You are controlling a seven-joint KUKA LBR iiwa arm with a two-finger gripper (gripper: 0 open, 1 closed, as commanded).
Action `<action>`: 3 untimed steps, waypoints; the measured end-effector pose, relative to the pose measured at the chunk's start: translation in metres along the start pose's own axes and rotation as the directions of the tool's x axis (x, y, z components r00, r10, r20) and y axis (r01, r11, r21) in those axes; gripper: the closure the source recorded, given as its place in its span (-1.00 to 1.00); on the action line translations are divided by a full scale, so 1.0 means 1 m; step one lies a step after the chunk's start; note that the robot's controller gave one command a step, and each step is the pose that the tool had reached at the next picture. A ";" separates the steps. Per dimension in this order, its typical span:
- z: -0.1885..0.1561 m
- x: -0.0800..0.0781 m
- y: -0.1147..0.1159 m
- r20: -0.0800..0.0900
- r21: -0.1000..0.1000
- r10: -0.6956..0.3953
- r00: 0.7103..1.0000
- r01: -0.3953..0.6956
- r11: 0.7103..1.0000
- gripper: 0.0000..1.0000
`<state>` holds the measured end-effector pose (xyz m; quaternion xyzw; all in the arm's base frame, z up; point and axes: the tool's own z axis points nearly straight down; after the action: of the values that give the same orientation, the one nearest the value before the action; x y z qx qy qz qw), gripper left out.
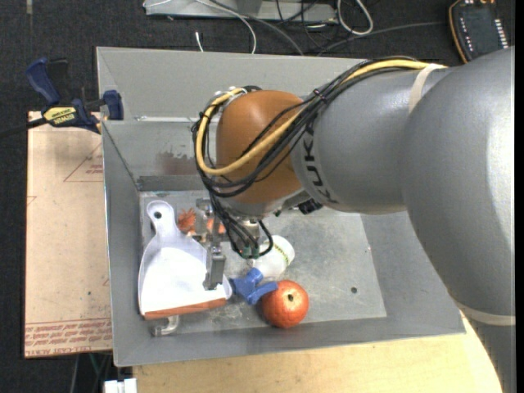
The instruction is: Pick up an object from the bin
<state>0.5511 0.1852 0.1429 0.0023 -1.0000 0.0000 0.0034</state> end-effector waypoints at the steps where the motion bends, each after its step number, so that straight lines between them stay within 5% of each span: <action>1: -0.005 -0.002 -0.001 0.007 -0.001 0.005 1.000 -0.005 1.000 -1.00; 2: 0.072 -0.058 -0.049 0.009 -0.002 0.063 0.998 -0.063 0.998 -1.00; 3: 0.072 -0.062 -0.045 0.013 -0.007 0.108 0.994 -0.108 0.994 -1.00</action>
Offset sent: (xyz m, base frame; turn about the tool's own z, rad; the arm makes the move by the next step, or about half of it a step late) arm 0.0559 -0.0475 -0.0729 0.0591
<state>0.6130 0.1407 0.0706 -0.0520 -0.9986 -0.0030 -0.0032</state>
